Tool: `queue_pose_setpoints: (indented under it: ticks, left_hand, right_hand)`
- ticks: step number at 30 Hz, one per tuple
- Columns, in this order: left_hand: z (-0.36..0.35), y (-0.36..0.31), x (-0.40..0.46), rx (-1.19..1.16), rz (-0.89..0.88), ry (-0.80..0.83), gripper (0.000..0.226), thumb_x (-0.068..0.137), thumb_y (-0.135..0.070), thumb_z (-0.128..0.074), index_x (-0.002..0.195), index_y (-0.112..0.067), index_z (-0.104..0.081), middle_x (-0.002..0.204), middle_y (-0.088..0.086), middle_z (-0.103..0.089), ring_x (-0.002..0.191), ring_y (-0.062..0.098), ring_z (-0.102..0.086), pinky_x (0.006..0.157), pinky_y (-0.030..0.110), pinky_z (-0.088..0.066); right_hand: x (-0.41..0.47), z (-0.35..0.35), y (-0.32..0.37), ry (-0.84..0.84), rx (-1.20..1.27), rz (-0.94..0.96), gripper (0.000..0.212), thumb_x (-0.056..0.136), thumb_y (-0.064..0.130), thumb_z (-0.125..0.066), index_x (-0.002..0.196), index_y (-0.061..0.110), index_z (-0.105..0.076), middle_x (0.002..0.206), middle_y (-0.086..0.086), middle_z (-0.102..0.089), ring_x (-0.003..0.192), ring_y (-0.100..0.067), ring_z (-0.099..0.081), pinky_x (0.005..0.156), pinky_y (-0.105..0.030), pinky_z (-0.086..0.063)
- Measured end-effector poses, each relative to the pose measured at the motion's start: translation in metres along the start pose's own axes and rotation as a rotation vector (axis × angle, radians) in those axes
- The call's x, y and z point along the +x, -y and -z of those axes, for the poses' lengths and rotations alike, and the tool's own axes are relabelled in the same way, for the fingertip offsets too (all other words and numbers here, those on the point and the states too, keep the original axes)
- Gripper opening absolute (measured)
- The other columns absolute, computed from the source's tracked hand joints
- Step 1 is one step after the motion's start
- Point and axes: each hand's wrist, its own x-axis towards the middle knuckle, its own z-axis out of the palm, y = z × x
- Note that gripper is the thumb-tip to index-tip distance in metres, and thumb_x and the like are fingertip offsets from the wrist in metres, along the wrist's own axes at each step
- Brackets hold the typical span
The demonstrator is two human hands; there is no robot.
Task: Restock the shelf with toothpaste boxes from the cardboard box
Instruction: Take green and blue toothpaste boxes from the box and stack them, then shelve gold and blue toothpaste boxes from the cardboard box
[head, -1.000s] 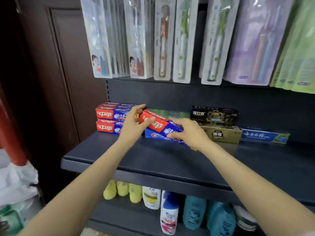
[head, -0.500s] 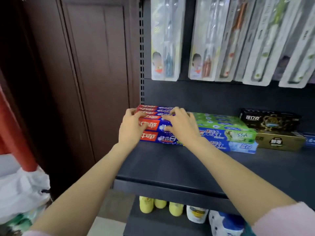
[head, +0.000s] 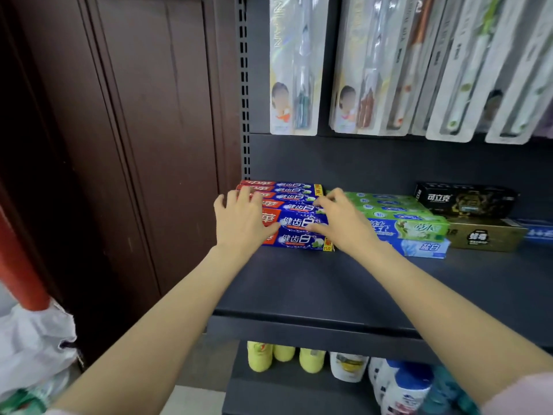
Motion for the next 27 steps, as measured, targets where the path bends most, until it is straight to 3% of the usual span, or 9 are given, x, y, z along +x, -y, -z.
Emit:
queue_pose_setpoints:
  ticks: [3, 8, 12, 17, 21, 24, 27]
  left_hand:
    - [-0.003, -0.012, 0.003, -0.003, -0.142, 0.031, 0.064, 0.085, -0.052, -0.058, 0.139, -0.027, -0.036, 0.141, 0.002, -0.042, 0.13, 0.025, -0.038, 0.108, 0.043, -0.028]
    - [-0.007, -0.017, 0.007, 0.034, -0.109, 0.094, 0.059, 0.092, -0.043, -0.052, 0.145, -0.03, -0.029, 0.142, 0.003, -0.042, 0.133, 0.025, -0.035, 0.11, 0.044, -0.026]
    - [-0.004, -0.026, 0.006, 0.015, -0.085, 0.1, 0.055, 0.094, -0.03, -0.052, 0.145, -0.025, -0.032, 0.142, 0.005, -0.042, 0.133, 0.025, -0.036, 0.11, 0.042, -0.026]
    - [0.002, -0.05, -0.004, -0.075, -0.145, 0.007, 0.043, 0.094, -0.024, -0.048, 0.136, -0.018, -0.041, 0.135, 0.005, -0.046, 0.123, 0.025, -0.041, 0.098, 0.037, -0.034]
    - [0.007, -0.102, -0.013, -0.235, -0.173, 0.011, 0.035, 0.094, -0.025, -0.047, 0.128, -0.016, -0.048, 0.126, 0.005, -0.052, 0.117, 0.025, -0.047, 0.091, 0.037, -0.038]
    - [0.012, -0.153, -0.027, -0.36, -0.211, 0.075, 0.029, 0.092, -0.023, -0.049, 0.12, -0.015, -0.051, 0.117, 0.005, -0.058, 0.109, 0.027, -0.055, 0.084, 0.039, -0.045]
    - [0.02, -0.211, -0.052, -0.452, -0.235, 0.12, 0.026, 0.092, -0.028, -0.049, 0.116, -0.017, -0.054, 0.107, 0.0, -0.066, 0.103, 0.025, -0.058, 0.076, 0.035, -0.044]
  right_hand:
    - [0.001, -0.004, 0.002, -0.072, -0.017, 0.038, 0.057, 0.086, 0.042, -0.061, 0.137, 0.019, -0.046, 0.128, -0.003, -0.041, 0.118, -0.018, -0.045, 0.086, -0.034, -0.048]
    - [0.005, -0.016, 0.005, -0.139, -0.115, 0.034, 0.053, 0.092, 0.04, -0.053, 0.141, 0.026, -0.041, 0.13, -0.004, -0.041, 0.123, -0.02, -0.038, 0.093, -0.035, -0.044]
    - [0.008, -0.018, 0.004, -0.09, -0.11, 0.048, 0.055, 0.093, 0.035, -0.054, 0.144, 0.024, -0.036, 0.132, -0.004, -0.039, 0.126, -0.021, -0.036, 0.095, -0.035, -0.042]
    - [-0.007, 0.004, -0.016, -0.117, 0.074, 0.057, 0.048, 0.092, 0.028, -0.056, 0.139, 0.021, -0.044, 0.132, 0.0, -0.042, 0.126, -0.018, -0.038, 0.092, -0.033, -0.043]
    - [-0.038, 0.023, -0.053, -0.144, 0.163, 0.004, 0.036, 0.093, 0.019, -0.055, 0.129, 0.016, -0.054, 0.121, -0.004, -0.049, 0.118, -0.019, -0.045, 0.096, -0.031, -0.04]
    - [-0.072, 0.043, -0.094, -0.118, 0.213, -0.086, 0.028, 0.091, 0.014, -0.055, 0.118, 0.013, -0.061, 0.106, -0.007, -0.054, 0.095, -0.018, -0.055, 0.086, -0.024, -0.04]
    - [-0.12, 0.071, -0.141, -0.116, 0.22, -0.15, 0.021, 0.09, 0.014, -0.055, 0.108, 0.013, -0.066, 0.096, -0.007, -0.061, 0.08, -0.013, -0.051, 0.08, -0.026, -0.044]
